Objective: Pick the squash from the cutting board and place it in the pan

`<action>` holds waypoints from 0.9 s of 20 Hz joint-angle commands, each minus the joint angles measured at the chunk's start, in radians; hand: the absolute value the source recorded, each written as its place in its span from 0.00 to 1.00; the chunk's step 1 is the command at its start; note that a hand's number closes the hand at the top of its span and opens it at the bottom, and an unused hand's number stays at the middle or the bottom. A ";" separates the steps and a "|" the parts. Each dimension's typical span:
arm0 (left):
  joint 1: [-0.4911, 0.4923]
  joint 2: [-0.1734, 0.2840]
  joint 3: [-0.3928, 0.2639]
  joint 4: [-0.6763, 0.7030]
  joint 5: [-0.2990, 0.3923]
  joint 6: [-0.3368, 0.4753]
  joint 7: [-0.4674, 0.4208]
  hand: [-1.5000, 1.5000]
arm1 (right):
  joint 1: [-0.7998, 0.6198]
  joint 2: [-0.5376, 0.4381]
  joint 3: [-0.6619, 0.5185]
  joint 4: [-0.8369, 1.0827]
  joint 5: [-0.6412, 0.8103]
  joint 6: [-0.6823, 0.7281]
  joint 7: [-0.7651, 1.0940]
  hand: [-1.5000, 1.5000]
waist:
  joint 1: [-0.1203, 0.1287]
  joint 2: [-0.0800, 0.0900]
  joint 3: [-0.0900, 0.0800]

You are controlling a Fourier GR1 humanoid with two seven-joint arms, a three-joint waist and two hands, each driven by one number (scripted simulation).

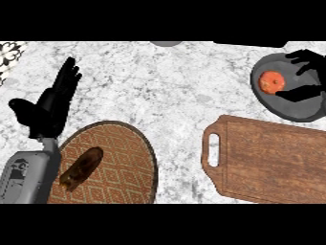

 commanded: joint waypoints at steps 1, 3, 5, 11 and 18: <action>-0.006 0.019 0.007 0.001 0.002 -0.013 0.007 0.50 | -0.024 -0.033 -0.031 0.110 -0.040 0.140 -0.046 0.00 | -0.004 -0.004 0.001; 0.013 -0.001 -0.005 -0.021 0.003 -0.008 -0.003 0.50 | 0.002 -0.020 -0.024 0.127 -0.025 0.093 -0.084 0.00 | 0.011 0.001 0.002; 0.040 0.007 -0.004 -0.015 0.006 -0.022 -0.012 0.50 | -0.048 -0.034 -0.042 0.137 -0.040 0.101 -0.075 0.00 | 0.009 -0.004 0.001; 0.036 0.019 0.024 -0.019 0.017 -0.013 0.007 0.50 | 0.003 -0.041 -0.179 0.143 -0.185 0.096 -0.248 0.00 | -0.028 -0.016 0.001; 0.043 0.014 0.030 0.012 -0.005 0.009 -0.017 0.50 | 0.053 -0.183 -0.252 0.206 -0.283 0.432 -0.336 0.00 | -0.067 -0.027 -0.002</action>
